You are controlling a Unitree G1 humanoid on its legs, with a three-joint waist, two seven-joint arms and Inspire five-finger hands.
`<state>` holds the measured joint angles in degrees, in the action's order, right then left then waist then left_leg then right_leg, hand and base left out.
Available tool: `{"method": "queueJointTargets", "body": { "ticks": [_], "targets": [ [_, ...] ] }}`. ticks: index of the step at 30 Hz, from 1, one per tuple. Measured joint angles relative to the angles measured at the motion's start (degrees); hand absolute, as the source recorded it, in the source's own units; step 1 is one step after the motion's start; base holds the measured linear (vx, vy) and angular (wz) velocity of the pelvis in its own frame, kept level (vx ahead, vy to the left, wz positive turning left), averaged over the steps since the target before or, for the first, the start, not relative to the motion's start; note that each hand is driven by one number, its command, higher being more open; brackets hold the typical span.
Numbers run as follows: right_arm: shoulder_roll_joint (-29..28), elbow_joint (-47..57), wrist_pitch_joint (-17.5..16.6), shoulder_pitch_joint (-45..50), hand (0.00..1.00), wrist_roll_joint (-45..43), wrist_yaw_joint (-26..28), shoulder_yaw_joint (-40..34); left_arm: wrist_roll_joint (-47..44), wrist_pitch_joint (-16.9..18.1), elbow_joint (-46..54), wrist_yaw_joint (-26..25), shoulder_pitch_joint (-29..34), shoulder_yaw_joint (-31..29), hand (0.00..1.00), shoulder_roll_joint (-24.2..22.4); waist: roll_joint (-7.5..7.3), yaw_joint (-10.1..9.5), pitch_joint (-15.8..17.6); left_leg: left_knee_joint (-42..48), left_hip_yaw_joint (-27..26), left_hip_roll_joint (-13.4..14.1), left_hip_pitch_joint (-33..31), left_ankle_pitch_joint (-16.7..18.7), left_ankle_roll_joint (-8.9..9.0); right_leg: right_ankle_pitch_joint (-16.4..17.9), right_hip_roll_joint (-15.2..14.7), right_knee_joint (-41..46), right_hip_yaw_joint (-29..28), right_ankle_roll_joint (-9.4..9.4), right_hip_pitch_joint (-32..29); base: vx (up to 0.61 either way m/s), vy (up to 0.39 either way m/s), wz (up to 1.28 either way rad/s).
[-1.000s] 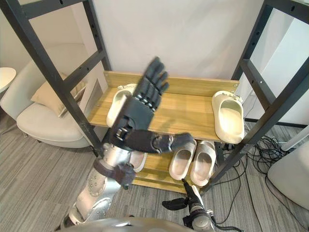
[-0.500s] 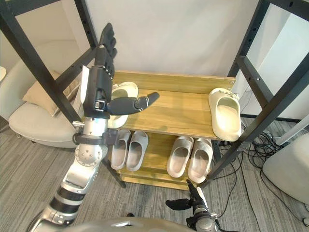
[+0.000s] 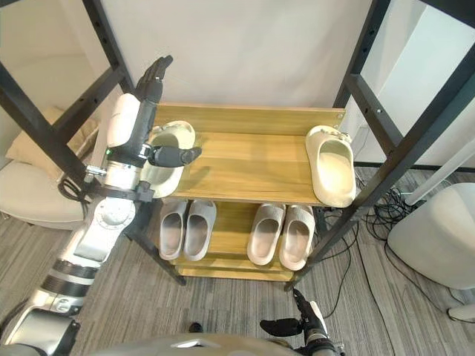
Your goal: Organize the slippers on the shoe rack
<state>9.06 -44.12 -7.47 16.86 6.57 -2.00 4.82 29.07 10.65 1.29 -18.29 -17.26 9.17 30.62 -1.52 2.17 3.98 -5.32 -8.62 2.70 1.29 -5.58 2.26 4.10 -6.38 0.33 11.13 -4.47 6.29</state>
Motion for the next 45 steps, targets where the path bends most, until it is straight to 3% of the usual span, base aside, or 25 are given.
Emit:
{"method": "queueJointTargets", "body": {
  "ticks": [6,19,28,34,45],
  "targets": [
    [-0.2,0.7,0.0,0.2,1.0,0.0,0.3,-0.3,7.8,-2.3,-3.0,0.0,-0.5,-0.9,1.0,4.0,-0.17,0.01,0.2,0.3,-0.2,-0.1,-0.1,0.1,0.1,-0.1,0.0,-0.6,-0.4,0.1,-0.1,0.03,-0.004,-0.04],
    [0.0,1.1,0.0,0.4,1.0,-0.1,0.7,-0.3,9.6,-2.8,1.2,0.0,-1.0,-7.1,1.0,3.2,0.14,-0.02,0.4,0.3,-0.2,0.0,-0.1,0.2,0.2,-0.5,0.0,0.0,-0.9,0.07,-0.6,-0.04,0.011,-0.02],
    [0.0,1.1,0.0,0.4,1.0,0.0,0.7,-0.3,9.4,-1.9,11.0,-0.5,0.5,-7.8,1.0,0.5,0.2,-0.17,0.4,0.3,0.5,-0.1,0.2,0.0,0.06,-0.5,0.0,-0.1,-0.3,0.08,0.1,0.0,0.0,0.04],
    [0.1,1.1,0.0,0.6,1.0,0.0,0.8,-0.2,9.9,-2.1,11.2,-1.1,2.7,-8.3,1.0,0.5,0.26,-0.19,0.4,0.2,1.1,-0.2,0.6,-0.1,-0.08,-0.3,-0.1,0.1,0.2,0.22,0.7,-0.03,0.003,0.05],
    [0.3,1.1,0.0,0.9,1.0,0.0,0.7,-0.1,19.5,-4.1,10.8,-1.2,3.1,-8.4,1.0,0.8,0.26,-0.38,0.4,0.2,1.2,-0.2,0.4,-0.3,-0.12,-0.3,-0.1,0.2,0.4,0.21,0.6,-0.01,0.003,0.01]
  ]
}}
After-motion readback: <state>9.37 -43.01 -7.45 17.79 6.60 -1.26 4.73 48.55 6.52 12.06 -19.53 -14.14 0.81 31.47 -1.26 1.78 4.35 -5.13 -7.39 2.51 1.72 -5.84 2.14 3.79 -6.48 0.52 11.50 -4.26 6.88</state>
